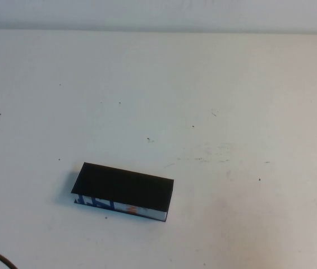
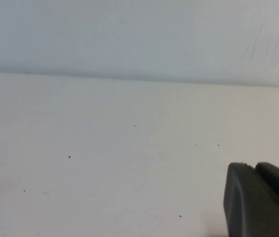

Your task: Return glasses to glasses case

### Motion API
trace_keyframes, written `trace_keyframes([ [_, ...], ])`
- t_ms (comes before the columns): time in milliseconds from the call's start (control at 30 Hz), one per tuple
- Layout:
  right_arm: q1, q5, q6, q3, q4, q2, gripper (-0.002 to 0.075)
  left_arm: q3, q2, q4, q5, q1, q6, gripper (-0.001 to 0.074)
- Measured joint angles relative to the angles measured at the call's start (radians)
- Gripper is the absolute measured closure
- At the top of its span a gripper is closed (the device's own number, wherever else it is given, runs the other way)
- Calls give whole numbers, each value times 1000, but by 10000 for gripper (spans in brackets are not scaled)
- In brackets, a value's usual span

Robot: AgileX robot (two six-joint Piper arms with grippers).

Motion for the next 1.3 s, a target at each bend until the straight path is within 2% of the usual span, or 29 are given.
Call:
trace_keyframes([
  [100, -162, -153, 5, 170, 40, -100, 737, 0, 0, 0, 1, 0, 0, 738],
  [200, -256, -200, 5, 296, 78, -218, 737, 0, 0, 0, 1, 0, 0, 738],
  [267, -281, -205, 7, 343, 90, -282, 737, 0, 0, 0, 1, 0, 0, 738],
  [633, -289, 181, 7, 358, 105, -353, 737, 0, 0, 0, 1, 0, 0, 738],
  [1300, -289, 189, 7, 358, 128, -355, 737, 0, 0, 0, 1, 0, 0, 738],
])
